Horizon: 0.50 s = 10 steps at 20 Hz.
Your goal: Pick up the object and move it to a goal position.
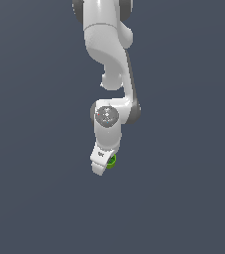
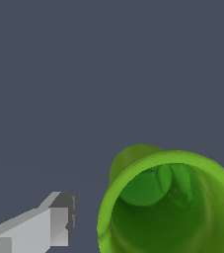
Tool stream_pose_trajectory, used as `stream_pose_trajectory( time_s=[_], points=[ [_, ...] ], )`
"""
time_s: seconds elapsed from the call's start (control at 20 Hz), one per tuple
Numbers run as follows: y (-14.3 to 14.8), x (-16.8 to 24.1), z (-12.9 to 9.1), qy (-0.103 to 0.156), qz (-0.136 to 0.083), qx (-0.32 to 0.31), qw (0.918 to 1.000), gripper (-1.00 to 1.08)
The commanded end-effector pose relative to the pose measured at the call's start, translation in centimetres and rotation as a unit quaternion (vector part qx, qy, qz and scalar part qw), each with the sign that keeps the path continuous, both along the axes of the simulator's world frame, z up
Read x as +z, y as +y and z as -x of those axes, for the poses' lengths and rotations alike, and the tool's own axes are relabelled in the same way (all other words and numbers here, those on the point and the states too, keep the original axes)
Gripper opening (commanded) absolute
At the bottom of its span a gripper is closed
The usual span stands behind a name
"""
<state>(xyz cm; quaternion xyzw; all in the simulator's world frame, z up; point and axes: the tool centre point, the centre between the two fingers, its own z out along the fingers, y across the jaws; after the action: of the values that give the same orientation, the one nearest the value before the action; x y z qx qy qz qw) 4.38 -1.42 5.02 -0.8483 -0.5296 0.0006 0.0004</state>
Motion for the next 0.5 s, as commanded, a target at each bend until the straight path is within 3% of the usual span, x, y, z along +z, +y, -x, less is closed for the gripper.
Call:
stream_pose_trajectory(
  time_s=[0.0, 0.15, 0.2, 0.45],
  points=[
    [0.02, -0.68, -0.06, -0.001, 0.000, 0.001, 1.0000, 1.00],
    [-0.03, -0.77, -0.16, -0.001, 0.000, 0.000, 1.0000, 1.00],
    [-0.03, -0.77, -0.16, -0.001, 0.000, 0.000, 1.0000, -1.00],
    [-0.03, -0.77, -0.16, -0.001, 0.000, 0.000, 1.0000, -1.00]
  ],
)
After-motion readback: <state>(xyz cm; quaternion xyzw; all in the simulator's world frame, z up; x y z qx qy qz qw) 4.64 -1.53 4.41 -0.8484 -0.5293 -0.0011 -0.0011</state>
